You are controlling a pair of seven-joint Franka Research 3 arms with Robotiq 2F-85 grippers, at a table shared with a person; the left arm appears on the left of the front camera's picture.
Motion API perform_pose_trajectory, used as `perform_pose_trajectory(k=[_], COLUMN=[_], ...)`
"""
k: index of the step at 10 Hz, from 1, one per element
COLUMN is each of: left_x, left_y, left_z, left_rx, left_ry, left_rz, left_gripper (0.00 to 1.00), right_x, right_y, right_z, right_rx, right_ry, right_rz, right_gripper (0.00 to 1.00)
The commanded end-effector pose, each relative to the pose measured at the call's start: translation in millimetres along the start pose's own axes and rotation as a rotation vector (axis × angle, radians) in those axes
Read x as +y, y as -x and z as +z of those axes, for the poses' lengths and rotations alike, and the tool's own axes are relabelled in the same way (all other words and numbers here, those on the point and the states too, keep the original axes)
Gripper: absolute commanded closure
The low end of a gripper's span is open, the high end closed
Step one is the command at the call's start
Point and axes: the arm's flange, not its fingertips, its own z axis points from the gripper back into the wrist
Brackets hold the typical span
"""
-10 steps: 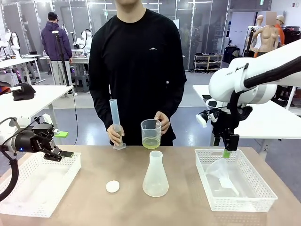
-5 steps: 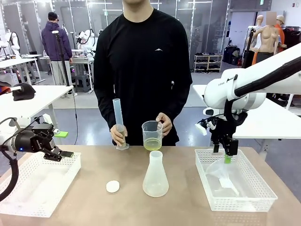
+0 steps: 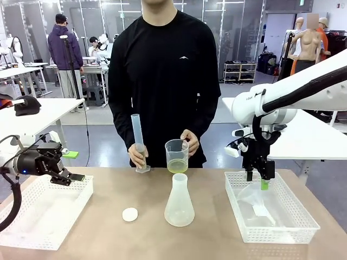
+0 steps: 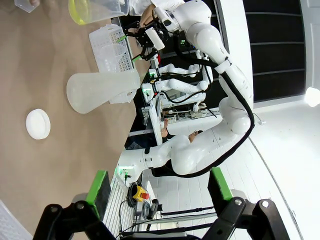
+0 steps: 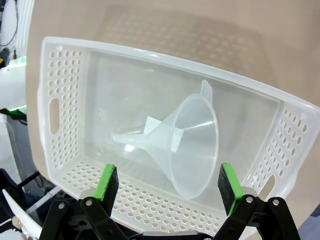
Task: Prepare the solutions needed for the experiment.
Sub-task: Pick up the Plastic Funnel and insert it into the Big flask.
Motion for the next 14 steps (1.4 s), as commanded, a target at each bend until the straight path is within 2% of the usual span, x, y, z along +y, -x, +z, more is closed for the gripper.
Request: perform_pose_trajectory(k=[1,3,7,8,9,10,11,12,13,14], left_x=[-1.1,-1.1,-1.1,-1.1,-1.1,-1.1,-1.1,-1.1,-1.1,-1.1], left_y=[-0.5,-0.5,-0.5,-0.5,-0.5,-0.5,-0.5,-0.5,-0.5,-0.5], left_z=[-0.5,-0.5,-0.5,-0.5,-0.5,-0.5,-0.5,-0.5,-0.5,-0.5], left_rx=[0.004,0.004,0.004,0.004,0.004,0.004,0.004,0.004,0.004,0.004], left_ry=[-0.003,-0.003,-0.003,-0.003,-0.003,-0.003,-0.003,-0.003,-0.003,-0.003], left_rz=[-0.011,-0.011,-0.011,-0.011,-0.011,-0.011,-0.011,-0.011,-0.011,-0.011], left_gripper=[0.0,0.0,0.0,0.0,0.0,0.0,0.0,0.0,0.0,0.0], right_x=[-17.2,-23.4,-36.4,-36.0,-37.2,-37.7,-38.8,-39.3,-40.1,-40.4], right_y=[3.1,2.0,1.0,0.8,2.4,2.8,2.9,2.4,2.4,2.8], right_z=[4.7,-0.8,-11.5,-13.0,-13.9,-13.4,-12.8,-12.9,-13.3,-13.6], right_rx=[0.024,0.044,0.058,0.065,0.069,0.071,0.064,0.065,0.069,0.057], right_ry=[-0.058,-0.125,-0.156,-0.172,-0.196,-0.22,-0.221,-0.213,-0.205,-0.2], right_rz=[0.038,0.057,0.067,0.065,0.064,0.065,0.047,0.05,0.045,0.053], right_gripper=[0.0,0.0,0.0,0.17,0.19,0.36,0.37,0.55,0.57,0.74])
